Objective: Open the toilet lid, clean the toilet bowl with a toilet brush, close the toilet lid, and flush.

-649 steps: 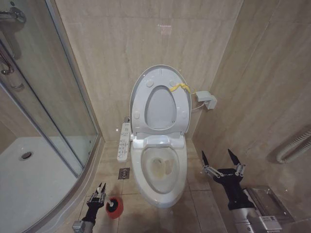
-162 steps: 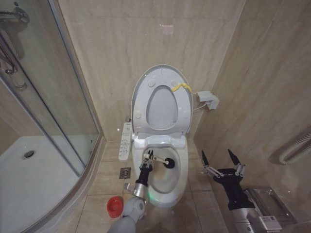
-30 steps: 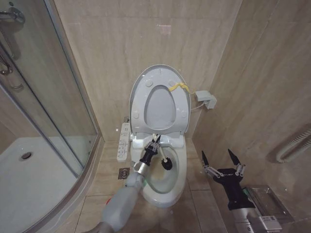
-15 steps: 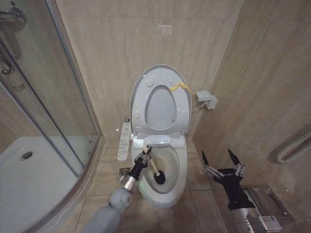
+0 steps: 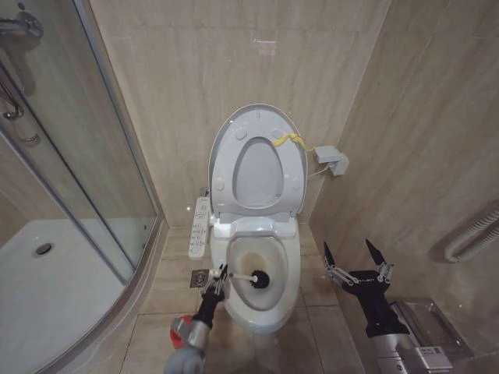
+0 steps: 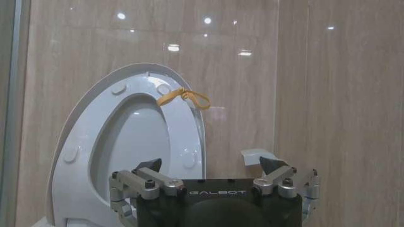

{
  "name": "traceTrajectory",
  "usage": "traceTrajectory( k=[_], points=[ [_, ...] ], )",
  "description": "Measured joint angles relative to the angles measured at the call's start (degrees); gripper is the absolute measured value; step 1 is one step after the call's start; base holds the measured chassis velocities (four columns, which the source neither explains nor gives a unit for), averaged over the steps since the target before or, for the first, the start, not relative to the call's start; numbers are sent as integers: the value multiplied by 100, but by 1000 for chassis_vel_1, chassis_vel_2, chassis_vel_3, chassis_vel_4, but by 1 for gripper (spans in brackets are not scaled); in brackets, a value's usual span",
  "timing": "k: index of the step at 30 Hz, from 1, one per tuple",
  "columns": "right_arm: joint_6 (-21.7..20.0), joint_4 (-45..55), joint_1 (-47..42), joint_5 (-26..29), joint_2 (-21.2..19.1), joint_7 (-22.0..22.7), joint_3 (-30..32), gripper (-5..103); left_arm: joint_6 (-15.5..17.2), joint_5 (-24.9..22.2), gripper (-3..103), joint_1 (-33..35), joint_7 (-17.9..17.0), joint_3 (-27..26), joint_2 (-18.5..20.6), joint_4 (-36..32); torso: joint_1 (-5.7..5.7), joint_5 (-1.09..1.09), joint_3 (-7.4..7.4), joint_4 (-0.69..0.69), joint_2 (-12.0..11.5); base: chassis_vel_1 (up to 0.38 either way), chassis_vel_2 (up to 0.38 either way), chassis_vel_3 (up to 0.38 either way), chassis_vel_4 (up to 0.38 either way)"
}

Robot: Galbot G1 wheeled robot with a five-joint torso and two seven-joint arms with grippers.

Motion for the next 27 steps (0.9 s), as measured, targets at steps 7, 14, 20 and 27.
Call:
traceTrajectory(
  k=[7, 14, 20, 27],
  points=[
    [0, 0, 0, 0, 0, 0, 0, 100, 194, -996, 20, 0, -407, 5, -254, -344, 0, 1, 1, -1, 0, 0, 0, 0, 0],
    [0, 0, 0, 1, 0, 0, 0, 100, 164, -1747, 20, -633, -598, -46, -732, -283, 1, 1, 1, -2, 0, 0, 0, 0, 0],
    [0, 0, 0, 0, 0, 0, 0, 100, -2, -1565, 20, -989, -465, -257, -1205, 284, 1, 1, 1, 0, -1, 0, 0, 0, 0],
    [0, 0, 0, 0, 0, 0, 0, 100, -169, -1181, 20, -1235, -275, -422, -1839, 1013, 1, 4, 1, 4, -1, 0, 0, 0, 0]
  ],
)
